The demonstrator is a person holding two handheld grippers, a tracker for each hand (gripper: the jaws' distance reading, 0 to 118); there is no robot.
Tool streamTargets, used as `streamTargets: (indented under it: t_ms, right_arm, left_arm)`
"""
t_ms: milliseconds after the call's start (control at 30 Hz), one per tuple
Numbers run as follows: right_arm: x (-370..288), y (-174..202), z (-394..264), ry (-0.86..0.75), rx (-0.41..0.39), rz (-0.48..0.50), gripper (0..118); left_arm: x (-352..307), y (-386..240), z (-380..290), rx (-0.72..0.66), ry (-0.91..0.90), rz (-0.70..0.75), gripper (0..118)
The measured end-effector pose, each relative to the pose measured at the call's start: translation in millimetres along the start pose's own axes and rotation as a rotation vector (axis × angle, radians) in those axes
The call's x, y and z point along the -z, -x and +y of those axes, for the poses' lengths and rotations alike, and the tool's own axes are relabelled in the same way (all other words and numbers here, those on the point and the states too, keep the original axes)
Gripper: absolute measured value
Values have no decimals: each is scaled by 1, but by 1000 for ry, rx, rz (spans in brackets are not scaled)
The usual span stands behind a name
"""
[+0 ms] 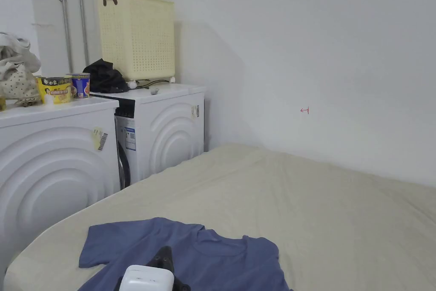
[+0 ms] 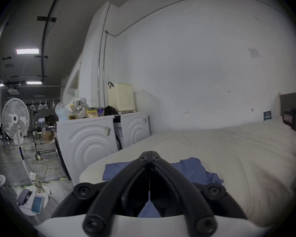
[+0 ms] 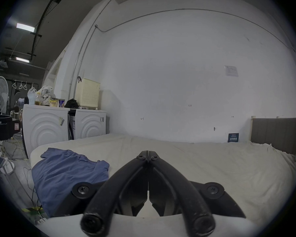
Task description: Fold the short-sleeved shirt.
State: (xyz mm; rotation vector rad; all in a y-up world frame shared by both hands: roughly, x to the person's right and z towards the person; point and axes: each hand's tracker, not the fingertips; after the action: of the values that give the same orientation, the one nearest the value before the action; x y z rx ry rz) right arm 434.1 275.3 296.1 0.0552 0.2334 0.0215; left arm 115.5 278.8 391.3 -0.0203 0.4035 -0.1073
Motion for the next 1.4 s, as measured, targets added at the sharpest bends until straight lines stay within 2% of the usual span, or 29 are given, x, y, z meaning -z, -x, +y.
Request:
streamTargets:
  t_ms: [100, 200, 267, 333, 467, 533, 600, 633, 700, 733, 767, 867, 933, 1000, 1067, 1133, 1333, 1367, 1400]
  right_arm:
    - [3, -5, 2, 1, 4, -16, 0]
    - [8, -10, 1, 12, 4, -31, 0]
    - [11, -13, 1, 24, 0, -34, 0]
    - [16, -13, -1, 46, -20, -22, 0]
    - [22, -10, -5, 81, -52, 16, 0]
    - [23, -9, -10, 97, -61, 28, 0]
    - [24, -9, -16, 119, -66, 36, 0]
    - [25, -9, -18, 133, -69, 40, 0]
    - [26, -10, -24, 161, -78, 42, 0]
    - [27, -11, -26, 173, -82, 44, 0]
    - [27, -12, -29, 182, -86, 46, 0]
    - [31, -15, -36, 215, -101, 52, 0]
    - [34, -17, -39, 236, -109, 51, 0]
    - [36, -18, -42, 251, -111, 48, 0]
    - [38, -19, -45, 261, -101, 46, 0]
    - [40, -20, -47, 271, -90, 49, 0]
    - [44, -22, -50, 287, -87, 54, 0]
    - [44, -22, -51, 290, -83, 54, 0]
    - [44, -23, -51, 292, -79, 53, 0]
  left_arm:
    - [10, 2, -4, -67, 64, -30, 0]
    - [22, 7, -6, -101, 49, -43, 0]
    - [36, 10, 1, -88, 20, -33, 0]
    - [67, 16, 10, -30, 67, -45, 0]
    - [157, 26, 7, 36, 367, -240, 0]
    - [204, 26, -9, 59, 534, -278, 0]
    - [241, 22, -29, 72, 609, -291, 0]
    - [256, 20, -40, 81, 652, -302, 10]
    - [283, 13, -59, 108, 769, -302, 95]
    - [295, 9, -69, 116, 827, -276, 118]
    - [307, 5, -77, 107, 784, -279, 115]
    - [339, -12, -94, 112, 829, -314, 115]
    - [322, -9, -98, 149, 867, -345, 115]
    - [326, -15, -112, 189, 926, -363, 115]
    - [339, -23, -136, 209, 1062, -360, 116]
    - [341, -6, -132, -16, 1017, -328, 118]
    - [336, -10, -129, 67, 1000, -349, 117]
    - [336, -11, -126, 69, 1010, -334, 113]
    - [337, -13, -123, 65, 1024, -325, 103]
